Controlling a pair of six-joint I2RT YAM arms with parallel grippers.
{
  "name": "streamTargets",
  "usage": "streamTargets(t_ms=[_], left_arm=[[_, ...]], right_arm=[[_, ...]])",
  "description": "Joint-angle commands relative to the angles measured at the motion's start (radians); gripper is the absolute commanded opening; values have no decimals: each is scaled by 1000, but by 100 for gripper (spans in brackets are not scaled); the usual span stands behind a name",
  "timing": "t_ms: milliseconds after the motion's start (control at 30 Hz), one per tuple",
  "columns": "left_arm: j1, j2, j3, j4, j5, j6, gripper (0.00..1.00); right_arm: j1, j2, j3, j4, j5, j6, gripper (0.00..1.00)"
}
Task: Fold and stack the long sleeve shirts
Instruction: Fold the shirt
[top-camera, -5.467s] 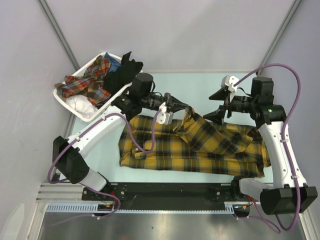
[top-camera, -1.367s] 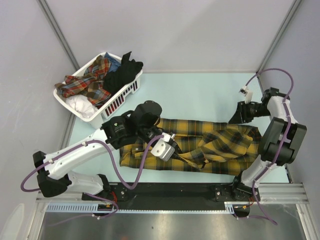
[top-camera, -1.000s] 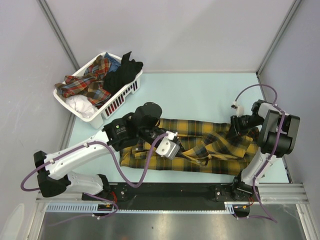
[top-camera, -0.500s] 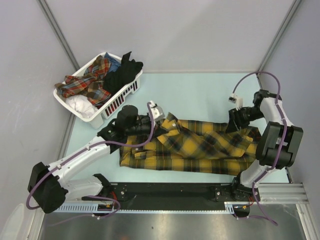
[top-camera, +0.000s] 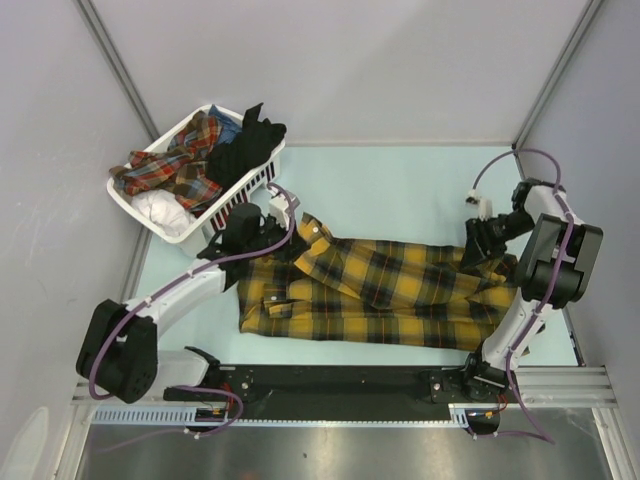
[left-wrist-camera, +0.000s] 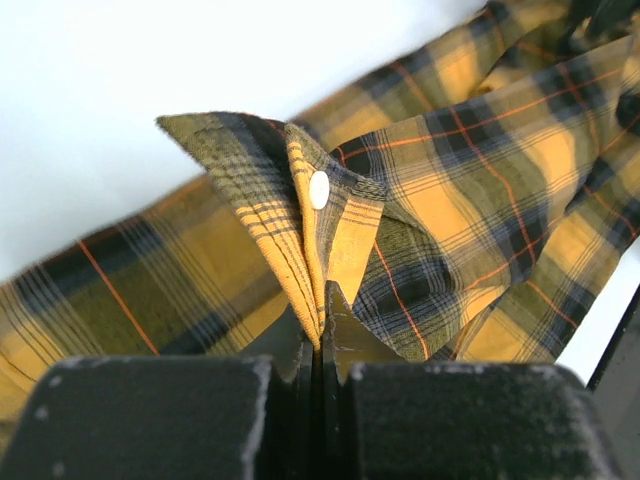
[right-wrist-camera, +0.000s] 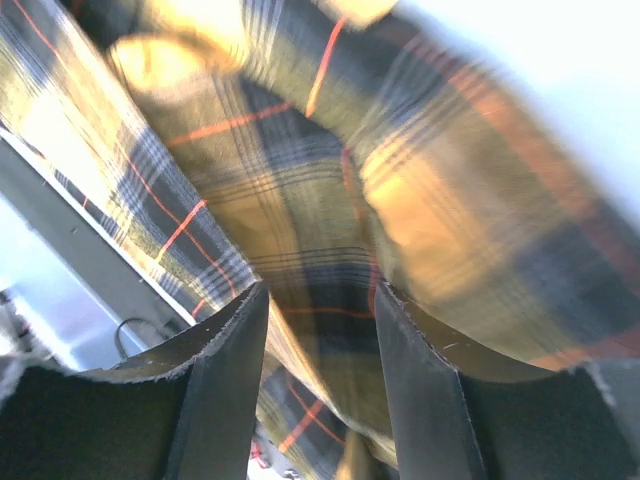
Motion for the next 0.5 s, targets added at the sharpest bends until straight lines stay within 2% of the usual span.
streamTargets(t_ms=[0, 167, 200, 333, 367, 400, 467], left_arm=[[9, 15, -4, -33, -38, -60, 0], [9, 38, -4, -147, -154, -69, 0], [13, 69, 3, -219, -198, -82, 4], [40, 144, 40, -367, -203, -117, 15], [46, 149, 40, -381, -200, -117, 20], [49, 147, 42, -396, -202, -112, 37], [64, 112, 48, -401, -205, -103, 49]], right_arm=[[0, -10, 117, -100, -17, -33, 52], [11, -23, 89, -114, 46, -73, 52], [9, -24, 79, -110, 52, -71, 52], [12, -53, 71, -103, 71, -59, 52], [12, -59, 72, -102, 80, -56, 52], [14, -70, 72, -102, 85, -51, 52], [15, -107, 75, -102, 97, -43, 52]])
